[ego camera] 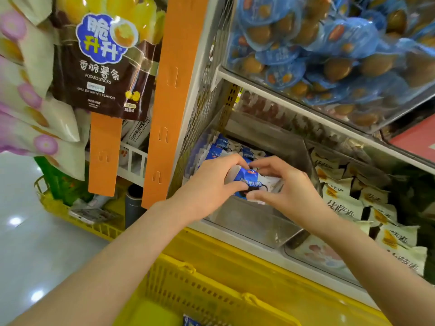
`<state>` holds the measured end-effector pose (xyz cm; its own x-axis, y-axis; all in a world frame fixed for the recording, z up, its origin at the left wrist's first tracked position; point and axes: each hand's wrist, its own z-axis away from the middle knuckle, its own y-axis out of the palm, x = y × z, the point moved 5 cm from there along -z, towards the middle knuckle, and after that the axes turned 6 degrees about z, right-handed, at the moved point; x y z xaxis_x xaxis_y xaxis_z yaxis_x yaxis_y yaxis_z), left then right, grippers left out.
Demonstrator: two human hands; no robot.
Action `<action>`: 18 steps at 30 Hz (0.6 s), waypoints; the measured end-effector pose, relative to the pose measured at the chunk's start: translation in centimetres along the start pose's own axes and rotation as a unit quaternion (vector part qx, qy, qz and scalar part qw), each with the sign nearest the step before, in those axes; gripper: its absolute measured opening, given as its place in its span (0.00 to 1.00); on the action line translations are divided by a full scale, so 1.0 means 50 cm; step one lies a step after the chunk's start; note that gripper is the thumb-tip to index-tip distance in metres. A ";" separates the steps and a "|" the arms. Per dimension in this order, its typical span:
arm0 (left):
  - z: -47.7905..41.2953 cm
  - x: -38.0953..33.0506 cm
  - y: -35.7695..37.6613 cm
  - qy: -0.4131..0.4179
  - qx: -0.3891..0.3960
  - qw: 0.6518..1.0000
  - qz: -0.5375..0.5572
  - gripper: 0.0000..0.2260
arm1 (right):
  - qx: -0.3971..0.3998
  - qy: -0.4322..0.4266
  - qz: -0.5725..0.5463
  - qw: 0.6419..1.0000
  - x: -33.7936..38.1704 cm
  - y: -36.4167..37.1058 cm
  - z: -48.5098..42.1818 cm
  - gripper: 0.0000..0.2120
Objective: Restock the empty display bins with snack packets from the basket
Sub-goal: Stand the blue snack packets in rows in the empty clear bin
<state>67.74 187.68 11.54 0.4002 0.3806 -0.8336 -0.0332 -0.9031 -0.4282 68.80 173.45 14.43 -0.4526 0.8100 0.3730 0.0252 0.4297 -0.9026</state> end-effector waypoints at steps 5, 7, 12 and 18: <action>0.016 0.031 -0.007 0.047 -0.077 0.981 -0.172 0.18 | -0.099 0.101 0.044 0.989 -0.074 0.001 -0.050 0.16; 0.025 0.054 -0.003 0.055 -0.068 0.969 -0.230 0.14 | -0.123 0.130 0.081 0.981 -0.115 0.001 -0.083 0.18; 0.040 0.069 0.015 0.100 -0.014 0.948 -0.301 0.25 | -0.036 0.201 0.160 0.966 -0.200 0.056 -0.166 0.21; 0.043 0.085 0.014 0.149 -0.051 0.948 -0.277 0.15 | 0.039 0.161 0.159 0.973 -0.214 0.119 -0.227 0.19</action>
<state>67.43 189.11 6.94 0.5724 0.7424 -0.3481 0.3402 -0.6013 -0.7230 83.90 171.89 7.49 -0.1292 0.9856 0.1089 0.0447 0.1155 -0.9923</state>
